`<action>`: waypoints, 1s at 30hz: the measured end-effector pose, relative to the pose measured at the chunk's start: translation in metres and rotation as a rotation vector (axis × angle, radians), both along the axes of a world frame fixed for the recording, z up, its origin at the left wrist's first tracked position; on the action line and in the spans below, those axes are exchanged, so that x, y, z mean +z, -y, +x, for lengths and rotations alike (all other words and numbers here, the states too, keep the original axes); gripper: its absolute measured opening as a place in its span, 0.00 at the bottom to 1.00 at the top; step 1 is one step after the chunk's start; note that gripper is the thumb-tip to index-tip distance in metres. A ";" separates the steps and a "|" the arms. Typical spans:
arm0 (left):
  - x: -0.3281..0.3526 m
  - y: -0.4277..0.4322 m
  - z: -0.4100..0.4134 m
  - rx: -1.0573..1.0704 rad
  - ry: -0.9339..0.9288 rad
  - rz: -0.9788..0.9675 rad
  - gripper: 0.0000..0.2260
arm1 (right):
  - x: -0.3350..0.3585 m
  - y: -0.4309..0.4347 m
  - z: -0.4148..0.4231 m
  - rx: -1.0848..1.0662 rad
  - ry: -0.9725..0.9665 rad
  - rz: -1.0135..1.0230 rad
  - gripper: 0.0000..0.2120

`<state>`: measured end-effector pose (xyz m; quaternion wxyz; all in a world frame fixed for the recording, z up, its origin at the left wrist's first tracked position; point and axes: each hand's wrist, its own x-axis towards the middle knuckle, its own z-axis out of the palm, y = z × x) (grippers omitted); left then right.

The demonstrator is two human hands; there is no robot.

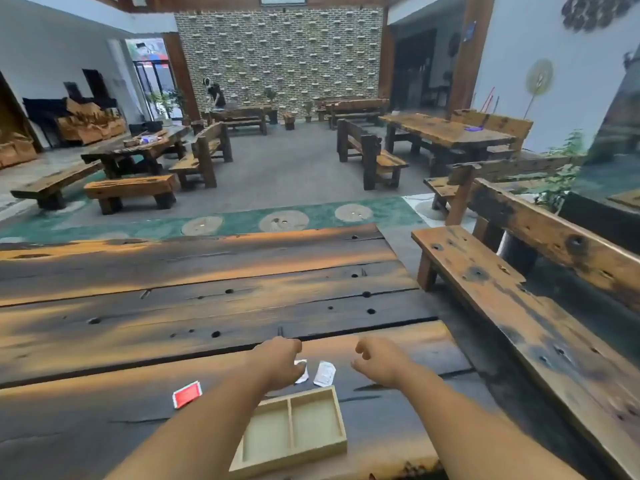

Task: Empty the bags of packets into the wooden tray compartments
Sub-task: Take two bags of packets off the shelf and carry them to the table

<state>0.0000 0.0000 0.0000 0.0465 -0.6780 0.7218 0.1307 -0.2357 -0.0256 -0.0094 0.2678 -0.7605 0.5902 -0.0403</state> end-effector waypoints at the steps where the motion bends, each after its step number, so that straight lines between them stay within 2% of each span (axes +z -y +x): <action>1: -0.002 0.004 -0.012 -0.041 -0.004 -0.002 0.21 | 0.000 -0.001 -0.012 -0.038 0.019 0.007 0.22; 7: 0.005 0.042 -0.082 -0.270 -0.002 0.014 0.22 | -0.002 -0.003 -0.076 -0.251 0.071 0.053 0.21; 12: 0.007 0.082 -0.138 -0.495 -0.015 0.017 0.22 | 0.000 -0.017 -0.124 -0.402 0.020 0.037 0.20; 18: -0.002 0.109 -0.210 -0.824 -0.034 0.047 0.20 | 0.005 -0.066 -0.171 -0.705 -0.034 -0.010 0.17; 21: -0.004 0.097 -0.251 -1.049 -0.057 -0.054 0.19 | -0.001 -0.107 -0.181 -0.908 -0.025 -0.018 0.20; 25: -0.018 0.057 -0.301 -1.215 -0.124 0.081 0.18 | -0.014 -0.175 -0.181 -1.171 -0.046 -0.027 0.17; 30: -0.025 -0.005 -0.352 -1.428 -0.069 0.122 0.20 | -0.010 -0.255 -0.176 -1.450 -0.034 -0.035 0.12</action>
